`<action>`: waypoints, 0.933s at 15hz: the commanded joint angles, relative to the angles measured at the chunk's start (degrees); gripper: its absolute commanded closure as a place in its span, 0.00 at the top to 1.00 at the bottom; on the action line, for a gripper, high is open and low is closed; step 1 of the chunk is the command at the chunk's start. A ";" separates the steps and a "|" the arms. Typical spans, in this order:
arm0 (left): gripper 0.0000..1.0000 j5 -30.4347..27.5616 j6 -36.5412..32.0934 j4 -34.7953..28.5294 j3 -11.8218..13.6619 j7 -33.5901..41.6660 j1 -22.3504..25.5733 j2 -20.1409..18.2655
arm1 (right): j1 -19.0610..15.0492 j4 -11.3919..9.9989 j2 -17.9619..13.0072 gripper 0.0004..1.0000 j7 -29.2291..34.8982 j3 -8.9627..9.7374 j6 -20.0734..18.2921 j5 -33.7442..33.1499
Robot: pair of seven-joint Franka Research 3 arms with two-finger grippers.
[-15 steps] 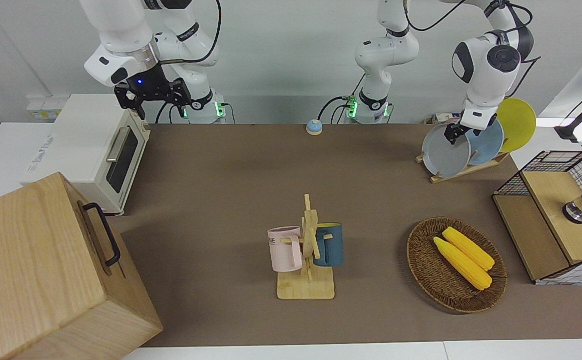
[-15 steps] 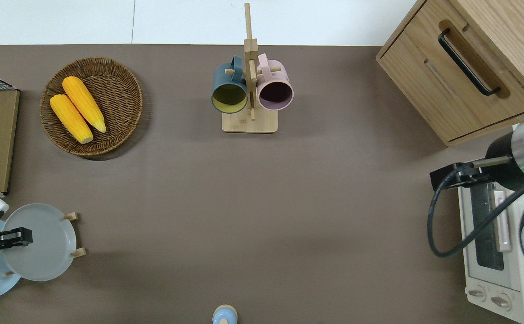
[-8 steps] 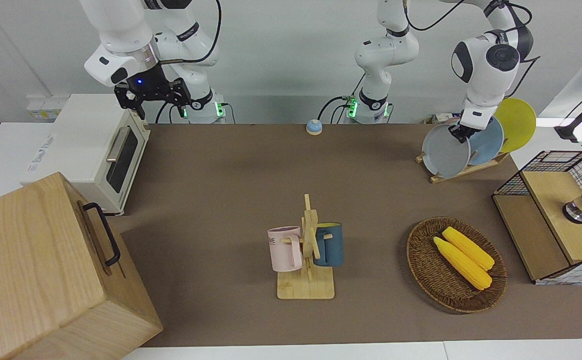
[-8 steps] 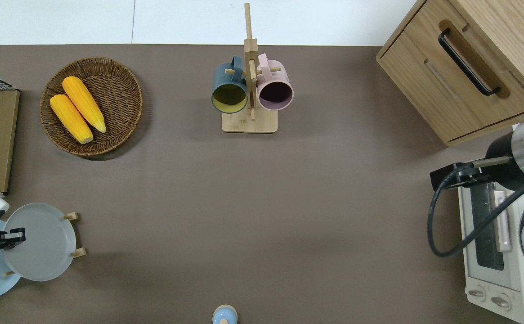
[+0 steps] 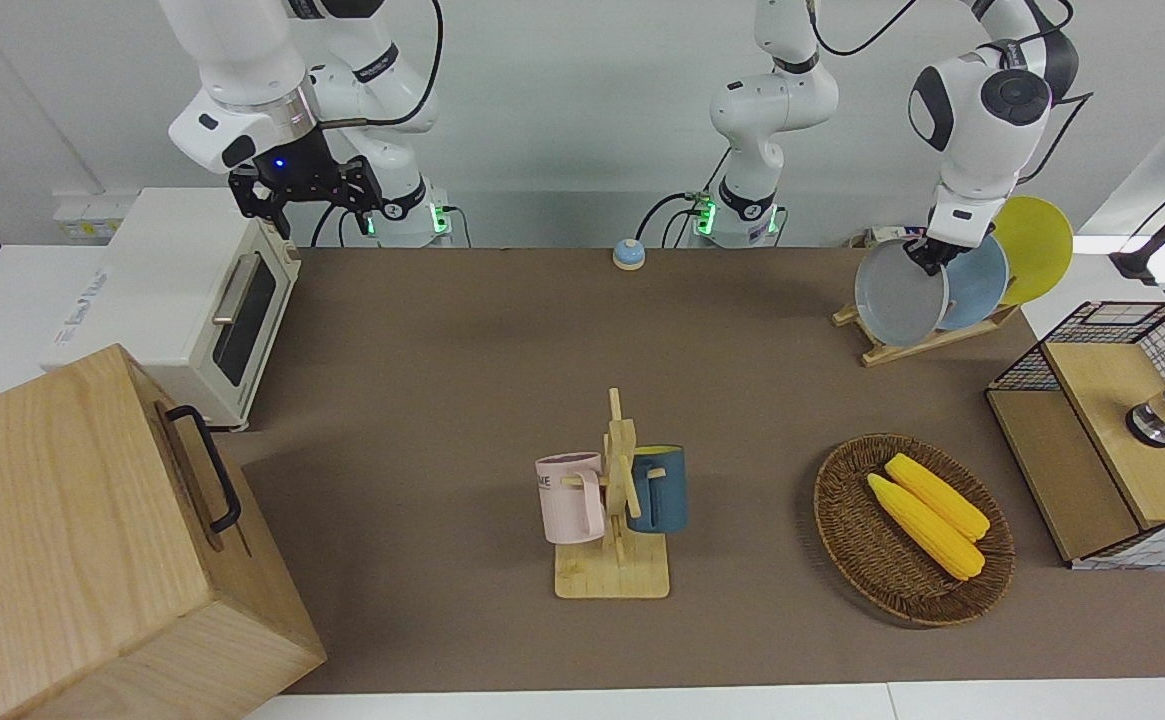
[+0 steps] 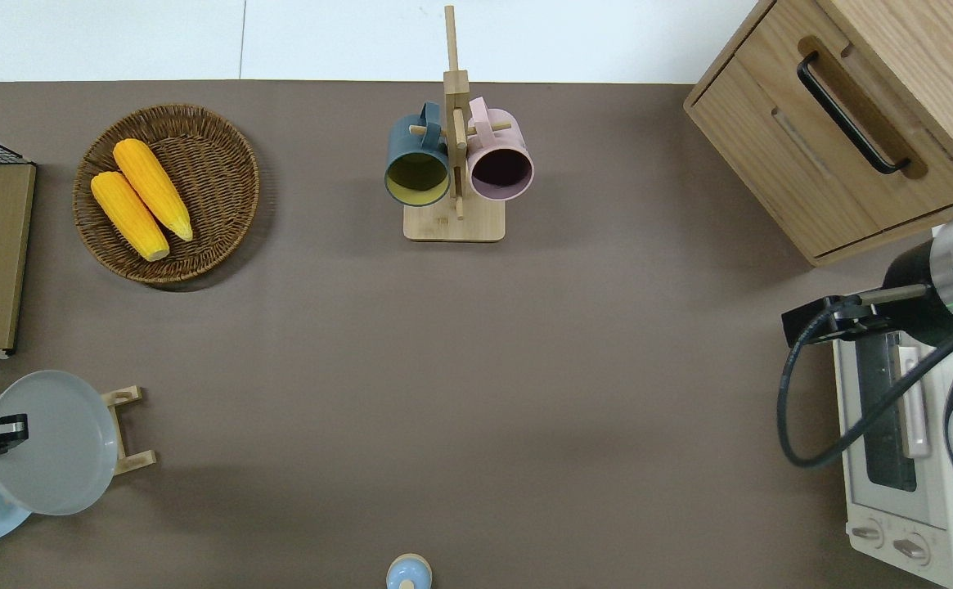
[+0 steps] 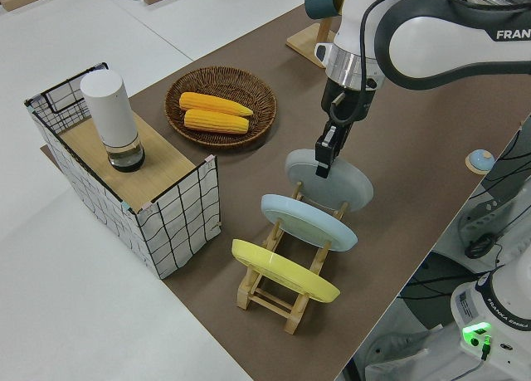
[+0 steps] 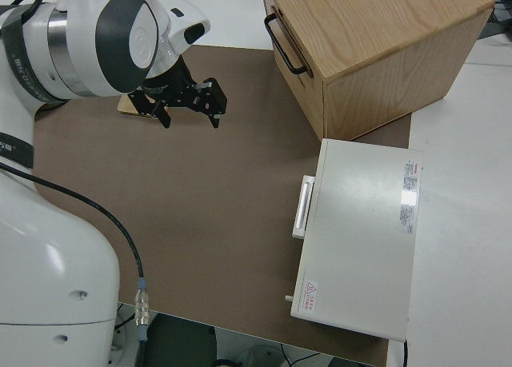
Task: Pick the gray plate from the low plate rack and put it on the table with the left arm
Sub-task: 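Lift the gray plate out of the rack with the left gripper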
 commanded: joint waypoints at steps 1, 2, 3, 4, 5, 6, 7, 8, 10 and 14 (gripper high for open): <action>0.08 0.00 -6.26 6.16 -0.18 3.37 -0.62 -0.28 | -1.34 0.42 -0.12 0.98 0.68 1.13 -0.63 -0.37; 0.08 -1.23 -7.58 7.39 -0.26 4.08 -0.71 -0.28 | -1.34 0.33 -0.12 0.98 0.68 1.13 -0.72 -0.28; 0.08 -2.54 -8.64 8.44 -0.27 4.26 -0.71 -0.11 | -1.34 0.33 -0.12 0.98 0.68 1.21 -0.63 -0.37; 0.08 -4.21 -8.82 8.80 -0.35 5.13 -0.71 -0.10 | -1.34 0.42 -0.20 0.98 0.68 1.21 -0.63 -0.37; 0.08 -6.84 -8.74 8.98 -0.27 6.09 -0.71 -0.10 | -1.34 0.42 -0.12 0.98 0.68 1.21 -0.63 -0.28; 0.08 -9.21 -8.30 9.07 -0.27 6.45 -0.71 0.07 | -1.34 0.33 -0.12 0.98 0.68 1.21 -0.63 -0.37; 0.08 -11.24 -7.86 9.07 -0.27 6.46 -0.71 0.25 | -1.34 0.33 -0.12 0.98 0.68 1.21 -0.63 -0.37; 0.08 -13.26 -7.60 9.07 -0.27 6.46 -0.71 0.77 | -1.34 0.42 -0.12 0.98 0.68 1.21 -0.63 -0.37; 0.08 -18.96 -6.63 8.72 -0.27 6.46 -1.23 1.04 | -1.34 0.42 -0.12 0.98 0.68 1.21 -0.63 -0.37; 0.08 -26.88 -4.26 8.02 -0.27 7.06 -4.57 2.96 | -1.34 0.33 -0.12 0.98 0.68 1.21 -0.63 -0.37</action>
